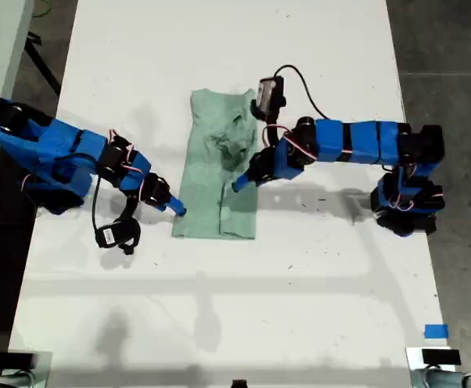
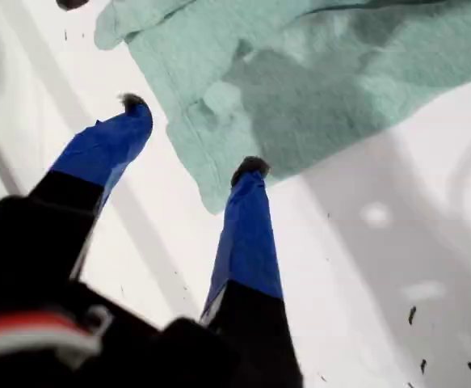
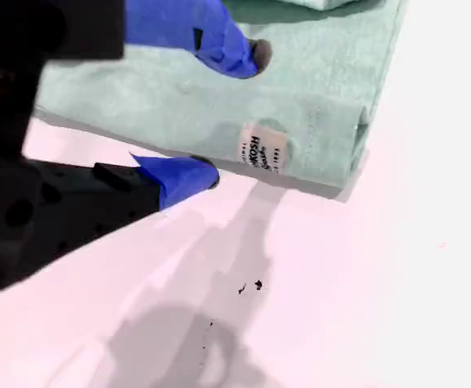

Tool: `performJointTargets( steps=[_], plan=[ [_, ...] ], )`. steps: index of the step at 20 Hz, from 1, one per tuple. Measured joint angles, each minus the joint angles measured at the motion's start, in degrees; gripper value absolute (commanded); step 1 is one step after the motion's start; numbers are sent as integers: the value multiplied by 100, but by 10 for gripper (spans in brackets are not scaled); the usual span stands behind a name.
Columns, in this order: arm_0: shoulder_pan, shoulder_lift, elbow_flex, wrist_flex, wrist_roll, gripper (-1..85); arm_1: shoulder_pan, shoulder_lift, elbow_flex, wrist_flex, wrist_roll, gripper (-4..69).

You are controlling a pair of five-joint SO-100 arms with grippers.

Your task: Fold t-shirt

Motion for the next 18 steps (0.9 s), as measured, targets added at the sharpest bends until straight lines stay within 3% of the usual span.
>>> performJointTargets(
  steps=[5,6,7,8,12,18],
  plan=[
    [0,-1512,-844,-378,-26,239,-9,888,914,0,114,217],
    [0,-1890,-1134,-378,-26,210,-9,1028,1090,0,158,215],
    [0,-2268,-1371,-378,-44,79,-9,1178,1283,0,202,212],
    [0,-2698,-1679,-237,-132,0,-26,1318,1459,-9,264,209],
    [-18,-3516,-2848,870,-686,0,-79,2057,2285,-246,439,196],
    [-35,-3173,-3999,2268,-694,0,-79,2892,3182,-563,580,183]
  ],
)
